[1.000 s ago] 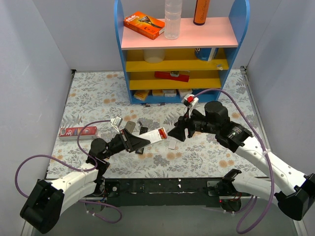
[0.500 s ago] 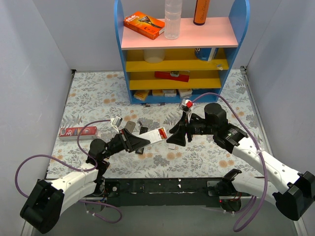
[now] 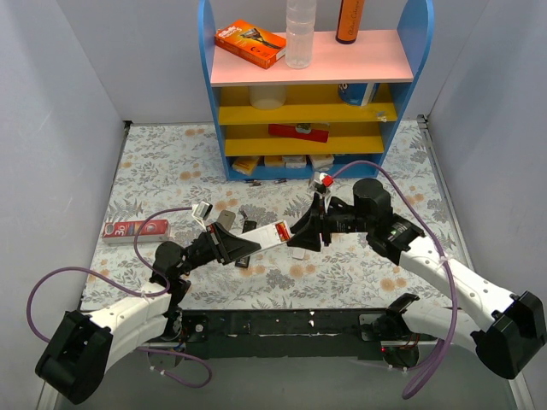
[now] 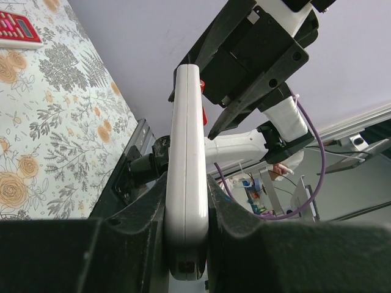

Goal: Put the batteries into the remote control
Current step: Load the battery into the remote control.

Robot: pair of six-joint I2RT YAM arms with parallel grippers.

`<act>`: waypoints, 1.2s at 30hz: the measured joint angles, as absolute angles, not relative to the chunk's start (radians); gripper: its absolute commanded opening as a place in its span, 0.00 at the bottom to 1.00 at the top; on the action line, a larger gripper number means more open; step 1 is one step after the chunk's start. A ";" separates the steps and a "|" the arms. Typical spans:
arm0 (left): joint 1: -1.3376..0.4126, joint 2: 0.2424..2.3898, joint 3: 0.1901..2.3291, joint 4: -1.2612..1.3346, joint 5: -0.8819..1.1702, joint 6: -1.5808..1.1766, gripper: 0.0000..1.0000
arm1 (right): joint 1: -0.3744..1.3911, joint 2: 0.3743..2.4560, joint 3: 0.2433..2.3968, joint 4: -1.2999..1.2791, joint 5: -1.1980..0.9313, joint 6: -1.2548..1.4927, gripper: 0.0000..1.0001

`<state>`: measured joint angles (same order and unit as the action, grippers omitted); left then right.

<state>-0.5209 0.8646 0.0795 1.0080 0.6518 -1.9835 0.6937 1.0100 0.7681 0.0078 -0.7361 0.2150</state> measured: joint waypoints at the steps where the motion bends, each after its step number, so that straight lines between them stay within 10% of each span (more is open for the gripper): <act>1: -0.521 0.866 0.080 1.011 0.653 -1.985 0.00 | 0.694 1.014 0.768 0.014 -0.739 0.218 0.53; 36: -0.510 0.879 0.083 1.016 0.670 -1.953 0.00 | 0.679 1.091 0.778 0.058 -0.720 0.330 0.03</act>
